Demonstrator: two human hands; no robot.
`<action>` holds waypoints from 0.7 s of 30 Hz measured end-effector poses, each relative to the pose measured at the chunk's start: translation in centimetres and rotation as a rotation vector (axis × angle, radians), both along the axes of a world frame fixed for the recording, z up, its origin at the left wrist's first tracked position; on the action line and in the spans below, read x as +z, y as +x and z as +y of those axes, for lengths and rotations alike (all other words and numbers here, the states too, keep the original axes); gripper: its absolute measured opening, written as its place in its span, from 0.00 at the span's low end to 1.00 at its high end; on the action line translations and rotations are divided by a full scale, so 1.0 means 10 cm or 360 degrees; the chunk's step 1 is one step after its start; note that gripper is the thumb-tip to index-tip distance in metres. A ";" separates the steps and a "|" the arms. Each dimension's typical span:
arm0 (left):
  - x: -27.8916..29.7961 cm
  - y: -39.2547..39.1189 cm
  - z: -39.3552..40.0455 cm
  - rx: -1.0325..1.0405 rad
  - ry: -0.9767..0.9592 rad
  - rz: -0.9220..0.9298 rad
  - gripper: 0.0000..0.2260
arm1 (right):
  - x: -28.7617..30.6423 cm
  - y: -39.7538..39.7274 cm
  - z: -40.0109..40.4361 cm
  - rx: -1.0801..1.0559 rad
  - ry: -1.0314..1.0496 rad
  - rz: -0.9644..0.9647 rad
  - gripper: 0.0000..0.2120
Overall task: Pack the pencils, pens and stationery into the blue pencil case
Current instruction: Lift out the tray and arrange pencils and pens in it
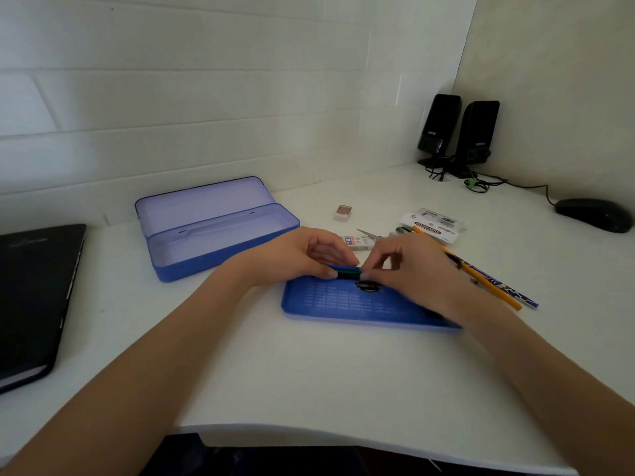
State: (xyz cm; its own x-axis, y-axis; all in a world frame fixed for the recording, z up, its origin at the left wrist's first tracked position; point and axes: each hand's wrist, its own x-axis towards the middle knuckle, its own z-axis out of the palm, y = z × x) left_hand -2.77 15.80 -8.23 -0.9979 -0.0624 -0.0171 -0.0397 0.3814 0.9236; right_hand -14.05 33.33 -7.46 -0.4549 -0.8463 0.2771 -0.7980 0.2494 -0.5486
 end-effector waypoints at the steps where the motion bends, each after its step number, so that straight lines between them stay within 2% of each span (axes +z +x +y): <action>1: -0.01 0.00 0.00 0.0002 0.0004 0.0004 0.15 | 0.04 -0.07 0.03 -0.0116 -0.0108 -0.0020 0.02; 3: -0.01 0.00 -0.01 0.0006 -0.0014 0.0009 0.15 | 0.14 -0.27 0.16 -0.0458 -0.0361 -0.0099 0.01; 5: -0.01 0.00 0.00 0.0009 -0.0032 0.0014 0.15 | 0.17 -0.47 0.32 -0.0736 -0.0354 -0.0124 0.05; 9: -0.01 -0.01 0.01 0.0041 -0.0044 0.0006 0.14 | 0.07 -0.57 0.37 -0.0625 0.0175 -0.0242 0.14; 12: -0.02 -0.01 0.01 0.0077 -0.0052 0.0009 0.14 | 0.08 -0.50 0.28 -0.0548 0.0312 -0.0185 0.19; 17: -0.03 -0.01 0.00 0.0075 -0.0042 0.0003 0.14 | 0.04 -0.50 0.24 -0.0504 0.0267 -0.0049 0.10; 21: -0.03 -0.02 0.00 0.0062 -0.0018 -0.0020 0.15 | 0.06 -0.56 0.30 -0.0739 0.0191 0.0011 0.04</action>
State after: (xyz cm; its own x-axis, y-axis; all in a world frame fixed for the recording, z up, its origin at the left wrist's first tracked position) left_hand -2.93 15.75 -8.50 -0.9944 -0.1014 -0.0289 -0.0664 0.3897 0.9185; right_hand -19.68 36.31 -6.88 -0.7911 -0.5800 0.1944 -0.5907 0.6418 -0.4890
